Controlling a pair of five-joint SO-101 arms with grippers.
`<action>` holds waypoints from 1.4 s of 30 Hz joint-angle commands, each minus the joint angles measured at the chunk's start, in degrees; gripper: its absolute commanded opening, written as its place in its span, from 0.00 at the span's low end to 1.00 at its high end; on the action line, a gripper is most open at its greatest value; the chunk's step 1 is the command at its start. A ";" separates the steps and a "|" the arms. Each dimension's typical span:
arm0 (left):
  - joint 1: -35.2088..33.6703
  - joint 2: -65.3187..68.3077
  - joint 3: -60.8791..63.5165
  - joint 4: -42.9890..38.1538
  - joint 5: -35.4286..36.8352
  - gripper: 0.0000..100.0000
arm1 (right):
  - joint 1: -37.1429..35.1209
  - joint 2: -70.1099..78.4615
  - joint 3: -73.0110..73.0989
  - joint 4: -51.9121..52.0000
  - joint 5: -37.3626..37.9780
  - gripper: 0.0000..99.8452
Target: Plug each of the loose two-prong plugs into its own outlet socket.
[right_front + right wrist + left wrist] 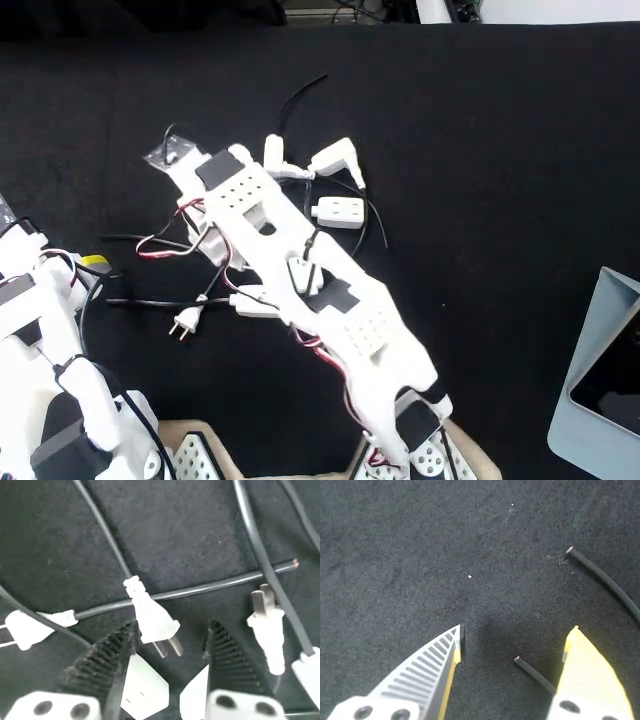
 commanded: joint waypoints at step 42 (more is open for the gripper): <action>0.04 -1.58 -0.31 -1.05 -2.37 0.32 | 3.87 -16.75 13.49 -6.95 0.79 0.01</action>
